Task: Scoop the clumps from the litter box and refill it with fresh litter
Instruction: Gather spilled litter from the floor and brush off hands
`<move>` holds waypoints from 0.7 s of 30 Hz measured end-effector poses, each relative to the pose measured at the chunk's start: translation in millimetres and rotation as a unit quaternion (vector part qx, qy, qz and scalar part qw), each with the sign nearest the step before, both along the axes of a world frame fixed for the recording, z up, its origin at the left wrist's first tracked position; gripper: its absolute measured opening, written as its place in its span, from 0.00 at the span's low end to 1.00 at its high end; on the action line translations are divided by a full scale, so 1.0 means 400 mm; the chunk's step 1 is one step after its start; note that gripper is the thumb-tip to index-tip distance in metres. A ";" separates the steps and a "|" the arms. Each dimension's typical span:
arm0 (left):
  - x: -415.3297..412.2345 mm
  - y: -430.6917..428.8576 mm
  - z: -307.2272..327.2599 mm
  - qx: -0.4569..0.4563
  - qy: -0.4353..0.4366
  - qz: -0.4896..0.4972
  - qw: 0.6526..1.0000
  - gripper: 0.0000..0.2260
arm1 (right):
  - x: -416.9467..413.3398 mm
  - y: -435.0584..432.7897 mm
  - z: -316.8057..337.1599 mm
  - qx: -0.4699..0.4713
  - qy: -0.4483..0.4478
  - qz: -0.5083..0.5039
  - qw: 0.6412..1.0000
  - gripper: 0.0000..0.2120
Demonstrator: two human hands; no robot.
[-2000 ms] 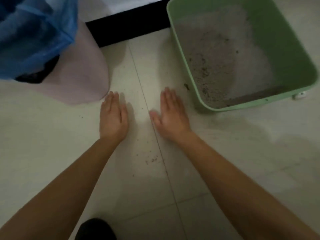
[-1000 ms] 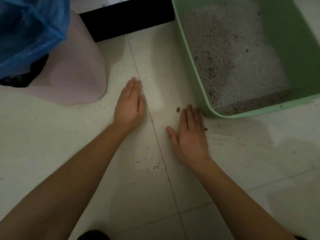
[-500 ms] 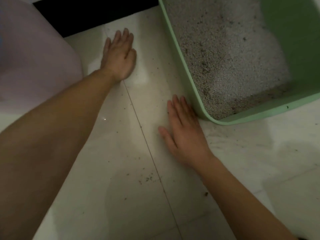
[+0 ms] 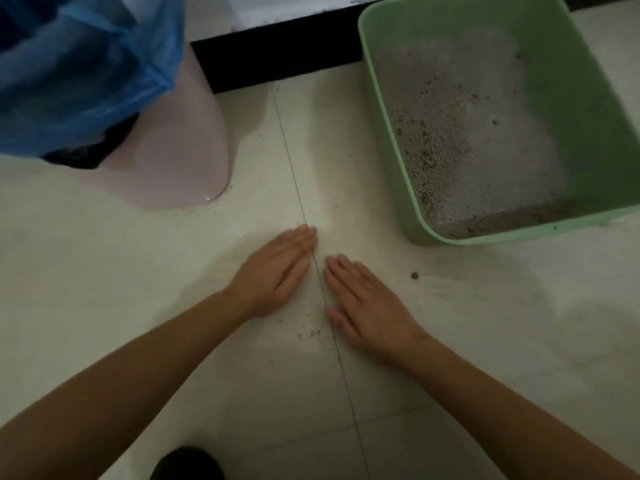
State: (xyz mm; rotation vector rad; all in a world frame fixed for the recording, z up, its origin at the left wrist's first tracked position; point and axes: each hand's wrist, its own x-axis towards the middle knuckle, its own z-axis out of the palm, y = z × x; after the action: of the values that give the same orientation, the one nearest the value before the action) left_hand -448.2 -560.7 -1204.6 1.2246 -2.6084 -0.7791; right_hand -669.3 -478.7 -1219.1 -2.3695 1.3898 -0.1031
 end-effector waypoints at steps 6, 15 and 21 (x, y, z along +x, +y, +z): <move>0.113 0.057 0.001 -0.065 -0.023 0.269 0.961 0.25 | 0.040 -0.250 0.043 -0.010 -0.009 -0.148 0.989 0.32; 0.306 -0.076 -0.031 0.019 -0.140 0.495 0.858 0.29 | 0.076 -0.448 0.022 0.054 0.057 -0.145 0.986 0.35; 0.195 -0.005 -0.038 0.002 -0.081 0.330 0.941 0.30 | 0.088 -0.119 0.020 0.028 0.027 0.118 0.992 0.33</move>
State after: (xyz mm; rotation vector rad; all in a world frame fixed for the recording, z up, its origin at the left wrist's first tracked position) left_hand -370.4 -562.5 -1219.8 2.0631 -2.0553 -0.5582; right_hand -634.2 -526.1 -1211.1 -2.4851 1.1088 0.0637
